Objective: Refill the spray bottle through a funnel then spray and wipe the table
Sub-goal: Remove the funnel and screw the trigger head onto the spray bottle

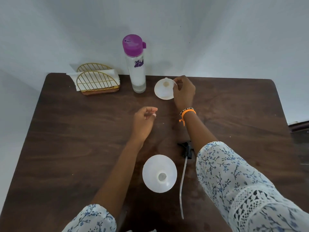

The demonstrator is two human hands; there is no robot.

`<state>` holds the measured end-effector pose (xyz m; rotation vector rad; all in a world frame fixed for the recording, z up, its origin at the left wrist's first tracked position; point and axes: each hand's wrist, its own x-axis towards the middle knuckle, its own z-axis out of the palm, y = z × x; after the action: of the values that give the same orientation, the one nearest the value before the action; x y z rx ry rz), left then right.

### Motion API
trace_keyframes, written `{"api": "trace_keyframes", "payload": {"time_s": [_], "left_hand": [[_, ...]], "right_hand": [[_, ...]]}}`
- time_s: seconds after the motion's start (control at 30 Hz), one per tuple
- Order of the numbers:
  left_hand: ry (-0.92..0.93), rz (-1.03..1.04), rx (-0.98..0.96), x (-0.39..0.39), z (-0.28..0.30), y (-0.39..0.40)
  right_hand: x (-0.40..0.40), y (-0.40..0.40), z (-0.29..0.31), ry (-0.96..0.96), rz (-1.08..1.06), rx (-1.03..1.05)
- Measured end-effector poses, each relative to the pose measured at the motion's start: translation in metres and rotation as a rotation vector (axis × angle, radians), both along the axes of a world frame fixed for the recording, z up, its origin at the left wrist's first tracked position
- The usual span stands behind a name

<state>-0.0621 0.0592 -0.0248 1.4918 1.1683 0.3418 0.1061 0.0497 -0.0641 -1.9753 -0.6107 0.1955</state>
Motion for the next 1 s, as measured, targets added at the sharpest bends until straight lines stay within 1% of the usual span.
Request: {"api": "trace_keyframes", "payload": {"time_s": [0.17,0.33,0.47,0.57,0.73,0.87,1.0], "left_hand": [[0.006,-0.017,-0.009,0.000,-0.002,-0.002],[-0.032,-0.021,-0.021,-0.004,0.001,-0.007],[-0.058,-0.022,-0.053,-0.012,0.007,-0.018],[-0.073,-0.008,-0.080,-0.026,0.013,-0.029],[-0.111,0.034,-0.094,-0.048,0.024,-0.052],[-0.130,0.016,-0.028,-0.067,0.034,-0.070],[-0.112,-0.007,-0.008,-0.080,0.035,-0.088]], "right_hand": [[0.003,0.004,-0.002,-0.016,0.006,0.009],[0.006,-0.006,-0.003,-0.006,0.013,-0.031],[-0.006,-0.032,0.007,0.013,-0.057,0.027],[-0.028,-0.063,0.017,0.084,-0.063,0.042],[-0.066,-0.122,0.027,0.223,-0.019,-0.042],[-0.087,-0.168,0.027,0.286,-0.017,-0.093],[-0.107,-0.195,0.017,0.317,-0.022,-0.213]]}}
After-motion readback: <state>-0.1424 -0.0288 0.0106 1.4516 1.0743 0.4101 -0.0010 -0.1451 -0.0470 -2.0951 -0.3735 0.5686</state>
